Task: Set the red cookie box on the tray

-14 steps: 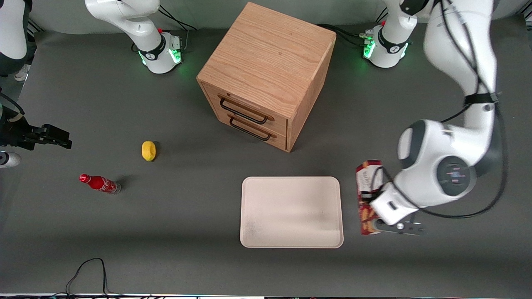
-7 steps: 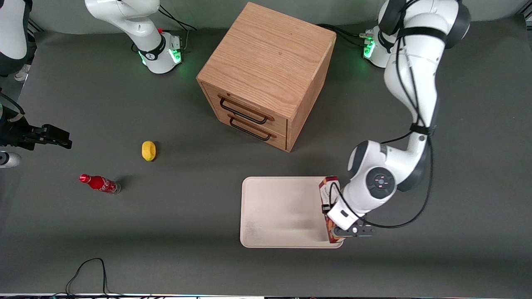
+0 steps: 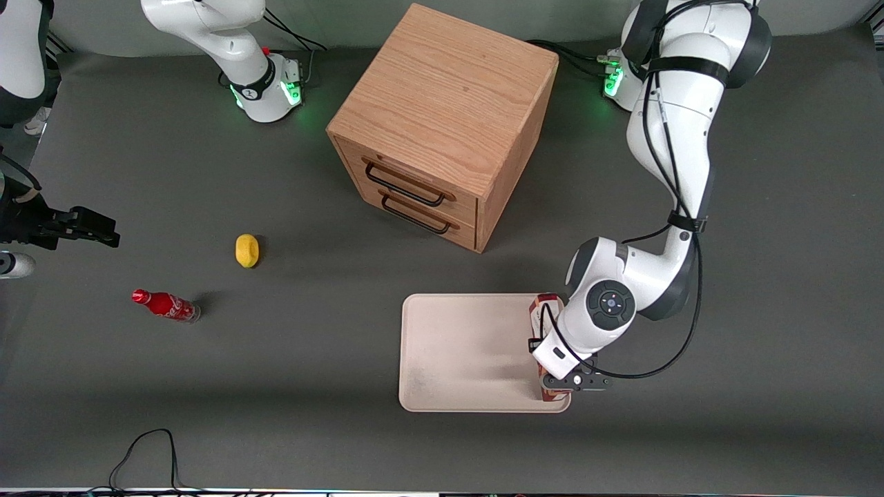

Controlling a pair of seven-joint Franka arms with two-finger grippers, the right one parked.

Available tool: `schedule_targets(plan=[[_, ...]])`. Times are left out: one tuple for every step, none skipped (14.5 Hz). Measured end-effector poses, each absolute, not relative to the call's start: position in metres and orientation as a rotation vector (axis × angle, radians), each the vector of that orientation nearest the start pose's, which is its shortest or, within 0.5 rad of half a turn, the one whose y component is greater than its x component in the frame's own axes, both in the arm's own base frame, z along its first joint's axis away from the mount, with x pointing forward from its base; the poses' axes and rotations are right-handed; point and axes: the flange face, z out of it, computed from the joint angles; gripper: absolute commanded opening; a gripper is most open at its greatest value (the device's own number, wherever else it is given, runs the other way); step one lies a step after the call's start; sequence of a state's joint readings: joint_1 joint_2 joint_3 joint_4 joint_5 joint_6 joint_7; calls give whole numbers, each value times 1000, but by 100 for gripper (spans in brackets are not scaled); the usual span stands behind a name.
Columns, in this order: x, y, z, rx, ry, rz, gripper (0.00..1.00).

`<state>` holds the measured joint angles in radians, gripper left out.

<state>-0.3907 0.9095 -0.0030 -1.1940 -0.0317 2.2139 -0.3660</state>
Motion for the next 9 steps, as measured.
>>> schedule_targets(plan=[[713, -296, 242, -3203, 17, -150, 100], [713, -297, 243, -3202, 19, -154, 100], [713, -297, 246, -3203, 19, -160, 100], [714, -297, 251, -3204, 20, -169, 100], [714, -297, 260, -3206, 21, -178, 100], [714, -297, 271, -3205, 22, -171, 100], [712, -296, 284, -3200, 22, -148, 100], [711, -294, 302, -3195, 20, -129, 100], [711, -288, 325, -3189, 8, -121, 100]])
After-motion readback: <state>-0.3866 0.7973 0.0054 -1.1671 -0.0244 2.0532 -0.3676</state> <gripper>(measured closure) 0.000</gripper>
